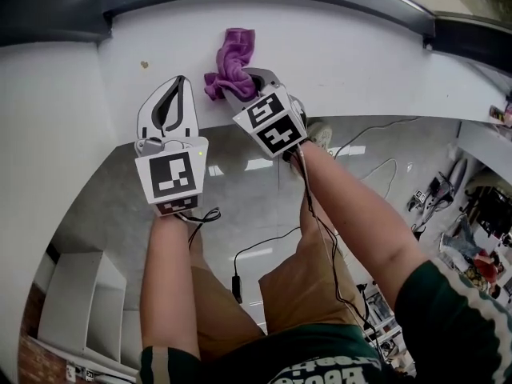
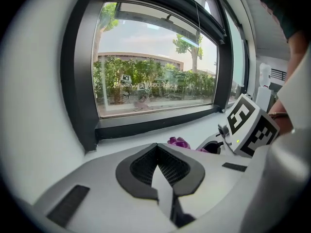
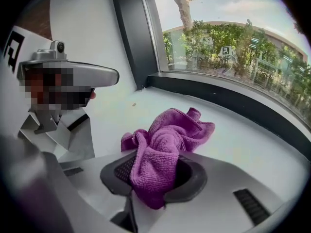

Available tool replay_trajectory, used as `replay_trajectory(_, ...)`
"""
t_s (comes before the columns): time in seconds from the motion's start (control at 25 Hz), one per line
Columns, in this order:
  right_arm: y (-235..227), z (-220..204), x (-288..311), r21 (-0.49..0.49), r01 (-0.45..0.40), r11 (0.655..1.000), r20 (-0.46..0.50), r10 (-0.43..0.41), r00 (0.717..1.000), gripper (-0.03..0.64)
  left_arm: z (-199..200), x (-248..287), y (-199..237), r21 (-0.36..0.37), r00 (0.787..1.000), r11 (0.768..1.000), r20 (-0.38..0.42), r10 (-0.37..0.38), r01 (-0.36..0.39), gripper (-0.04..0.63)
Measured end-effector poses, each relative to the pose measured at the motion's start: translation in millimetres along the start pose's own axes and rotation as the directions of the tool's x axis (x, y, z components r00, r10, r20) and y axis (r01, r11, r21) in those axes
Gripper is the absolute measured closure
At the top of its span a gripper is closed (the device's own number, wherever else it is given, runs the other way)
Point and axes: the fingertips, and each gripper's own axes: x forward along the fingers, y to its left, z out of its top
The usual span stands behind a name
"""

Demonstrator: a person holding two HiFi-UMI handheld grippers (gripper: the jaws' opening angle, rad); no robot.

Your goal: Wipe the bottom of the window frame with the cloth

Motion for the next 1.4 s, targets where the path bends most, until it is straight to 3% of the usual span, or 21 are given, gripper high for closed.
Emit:
replay_trajectory(0.84, 102.1, 65.1, 64.7, -0.099, -0.139, 0.985, 0.043, 0.143, 0.989, 0.489, -35.1, -53.3, 83.4, -0.118, 0.987, 0.98, -0.054, 0.153, -0.158, 0.589)
replay_trajectory(1.4, 146.4, 92.2, 86.2, -0.199, -0.227, 0.953, 0.104, 0.251, 0.962, 0.489, -46.0, -62.5, 104.7, -0.145, 0.985, 0.975, -0.074, 0.157, -0.167, 0.589)
